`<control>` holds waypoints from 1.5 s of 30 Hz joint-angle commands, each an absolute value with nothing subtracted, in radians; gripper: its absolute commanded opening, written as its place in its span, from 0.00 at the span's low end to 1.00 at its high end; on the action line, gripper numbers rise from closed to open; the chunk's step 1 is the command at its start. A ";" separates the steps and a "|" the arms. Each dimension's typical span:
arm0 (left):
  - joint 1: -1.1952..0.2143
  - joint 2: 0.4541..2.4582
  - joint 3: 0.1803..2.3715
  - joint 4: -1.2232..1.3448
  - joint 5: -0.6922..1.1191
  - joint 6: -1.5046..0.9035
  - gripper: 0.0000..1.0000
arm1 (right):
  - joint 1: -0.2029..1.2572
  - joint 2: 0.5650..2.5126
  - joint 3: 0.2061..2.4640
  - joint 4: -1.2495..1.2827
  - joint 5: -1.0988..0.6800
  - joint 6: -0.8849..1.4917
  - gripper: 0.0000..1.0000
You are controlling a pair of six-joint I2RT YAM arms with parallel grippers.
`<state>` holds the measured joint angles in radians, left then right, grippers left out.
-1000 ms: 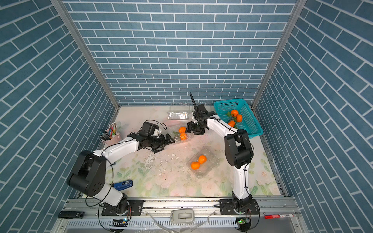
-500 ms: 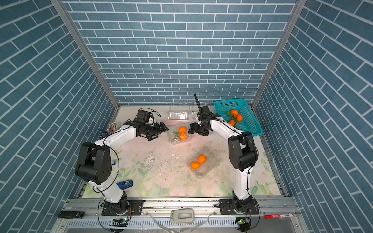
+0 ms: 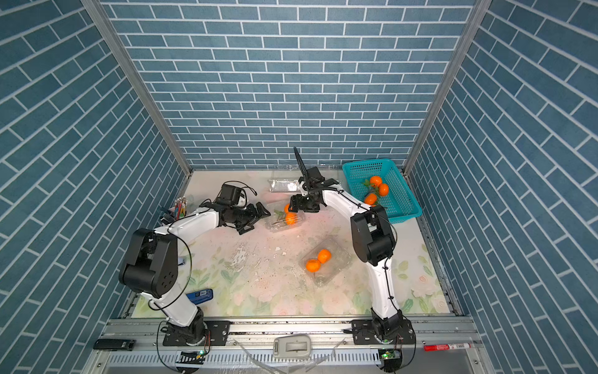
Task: Take oranges out of containers
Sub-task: Adjust the packing box at the center of the board.
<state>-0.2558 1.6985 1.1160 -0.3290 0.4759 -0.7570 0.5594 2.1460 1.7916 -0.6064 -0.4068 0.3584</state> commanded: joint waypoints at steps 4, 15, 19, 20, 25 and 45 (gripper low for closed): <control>-0.196 1.668 1.224 -0.514 0.397 -0.626 0.99 | 0.562 2.094 1.799 -0.683 -0.346 0.302 0.76; -0.219 1.932 1.588 -0.635 0.302 -0.463 0.99 | 0.502 1.886 1.481 -0.489 -0.385 0.555 0.85; -0.238 2.022 1.659 -0.580 0.300 -0.413 0.99 | 0.509 1.881 1.409 -0.399 -0.431 0.610 0.85; -0.244 2.038 1.675 -0.570 0.300 -0.397 0.99 | 0.509 1.878 1.395 -0.387 -0.435 0.612 0.84; -0.282 2.094 1.732 -0.528 0.314 -0.312 0.99 | 0.511 1.858 1.322 -0.315 -0.469 0.642 0.82; -0.337 1.948 1.460 -0.335 0.425 -0.498 0.99 | 0.514 1.885 1.275 -0.108 -0.570 0.888 0.77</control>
<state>-0.3382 2.0064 1.5002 -0.4007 0.3817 -0.4286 0.5125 1.8729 1.2243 -0.1261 -0.5499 0.8471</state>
